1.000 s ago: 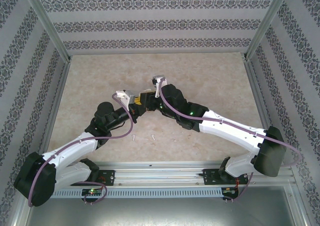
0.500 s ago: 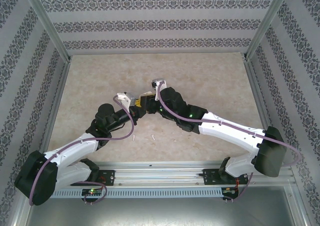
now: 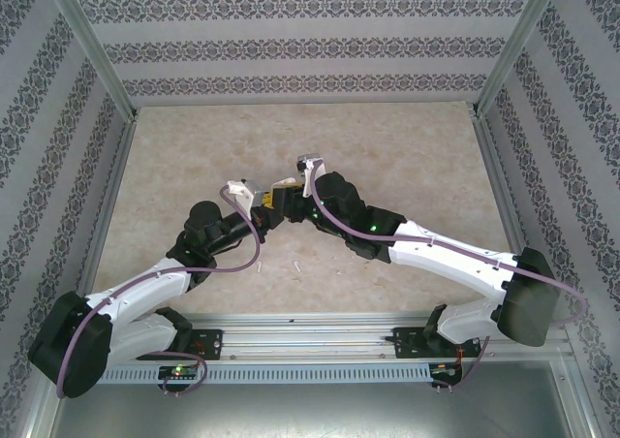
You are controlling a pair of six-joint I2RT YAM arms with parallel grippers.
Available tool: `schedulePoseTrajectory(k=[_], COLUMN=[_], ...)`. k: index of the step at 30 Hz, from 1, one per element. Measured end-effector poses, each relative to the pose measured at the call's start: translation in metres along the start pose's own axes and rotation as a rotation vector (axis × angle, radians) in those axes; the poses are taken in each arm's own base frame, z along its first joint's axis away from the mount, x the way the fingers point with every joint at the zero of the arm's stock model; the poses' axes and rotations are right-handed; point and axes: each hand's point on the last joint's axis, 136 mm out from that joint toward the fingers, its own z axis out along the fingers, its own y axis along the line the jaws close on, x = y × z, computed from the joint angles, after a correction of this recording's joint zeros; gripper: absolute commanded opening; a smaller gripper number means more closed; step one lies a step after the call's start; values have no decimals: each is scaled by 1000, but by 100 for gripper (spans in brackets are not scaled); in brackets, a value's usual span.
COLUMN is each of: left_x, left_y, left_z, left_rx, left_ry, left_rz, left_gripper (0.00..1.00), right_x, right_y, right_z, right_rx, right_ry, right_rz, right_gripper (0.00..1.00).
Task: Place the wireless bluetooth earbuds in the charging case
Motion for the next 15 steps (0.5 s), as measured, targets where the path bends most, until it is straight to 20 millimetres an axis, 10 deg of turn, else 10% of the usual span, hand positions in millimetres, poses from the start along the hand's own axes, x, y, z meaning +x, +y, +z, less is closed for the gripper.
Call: schedulePoseTrajectory(k=[15], left_x=[2], left_y=[0], left_z=[0], left_rx=[0], left_ry=[9], left_rz=[31], left_gripper=[0], right_x=[2], right_y=[-1], right_z=[0], right_rx=[1], right_ry=[5], right_rz=[1], right_gripper=[32])
